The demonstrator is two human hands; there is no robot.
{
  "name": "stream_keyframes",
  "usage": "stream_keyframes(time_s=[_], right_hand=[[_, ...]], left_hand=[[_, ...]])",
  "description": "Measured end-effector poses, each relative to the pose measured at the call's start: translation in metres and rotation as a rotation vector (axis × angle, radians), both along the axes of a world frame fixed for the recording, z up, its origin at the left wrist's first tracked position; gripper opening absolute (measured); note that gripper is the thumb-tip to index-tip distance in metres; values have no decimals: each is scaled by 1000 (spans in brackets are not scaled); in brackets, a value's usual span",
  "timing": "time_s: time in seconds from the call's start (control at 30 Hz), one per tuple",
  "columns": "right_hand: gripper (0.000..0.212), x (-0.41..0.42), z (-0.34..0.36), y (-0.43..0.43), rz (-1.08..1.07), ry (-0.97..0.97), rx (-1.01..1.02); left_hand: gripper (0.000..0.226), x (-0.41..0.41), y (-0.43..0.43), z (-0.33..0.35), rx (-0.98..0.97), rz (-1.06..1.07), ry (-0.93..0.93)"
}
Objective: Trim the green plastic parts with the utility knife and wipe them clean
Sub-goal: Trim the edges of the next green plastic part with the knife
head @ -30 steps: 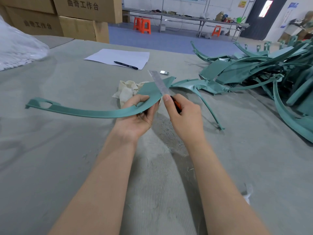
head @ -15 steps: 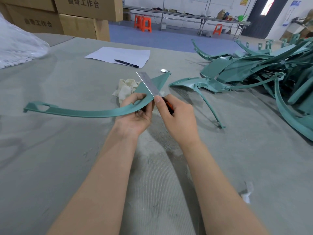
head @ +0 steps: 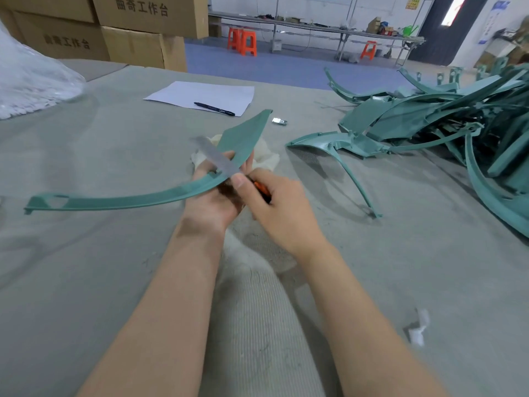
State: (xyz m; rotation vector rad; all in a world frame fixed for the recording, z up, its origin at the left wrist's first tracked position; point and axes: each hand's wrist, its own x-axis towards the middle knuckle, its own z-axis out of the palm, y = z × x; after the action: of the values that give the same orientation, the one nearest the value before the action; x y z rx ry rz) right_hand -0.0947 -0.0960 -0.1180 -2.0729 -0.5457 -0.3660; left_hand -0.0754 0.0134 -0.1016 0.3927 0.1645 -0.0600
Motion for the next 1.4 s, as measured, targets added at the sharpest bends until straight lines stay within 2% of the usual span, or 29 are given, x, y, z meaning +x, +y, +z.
stream_keyframes(time_s=[0.1, 0.2, 0.4, 1.07, 1.23, 1.33, 1.4], right_hand=[[41, 8, 3, -16, -210, -36, 65], [47, 17, 3, -33, -396, -26, 119], [46, 23, 0, -45, -535, -48, 123], [45, 24, -3, -42, -512, -89, 105], [41, 19, -4, -34, -400, -80, 44], [41, 16, -6, -24, -343, -75, 7], [41, 15, -6, -22, -331, -79, 4]], left_hand=[[13, 2, -2, 5, -114, -67, 43], [13, -1, -3, 1, -104, -148, 20], [13, -1, -9, 3, -20, -227, 45], [15, -2, -9, 1, -26, -261, 75], [19, -2, -9, 1, -58, -243, 57], [32, -2, -8, 2, -32, -192, 76], [27, -3, -7, 1, -46, -169, 91]])
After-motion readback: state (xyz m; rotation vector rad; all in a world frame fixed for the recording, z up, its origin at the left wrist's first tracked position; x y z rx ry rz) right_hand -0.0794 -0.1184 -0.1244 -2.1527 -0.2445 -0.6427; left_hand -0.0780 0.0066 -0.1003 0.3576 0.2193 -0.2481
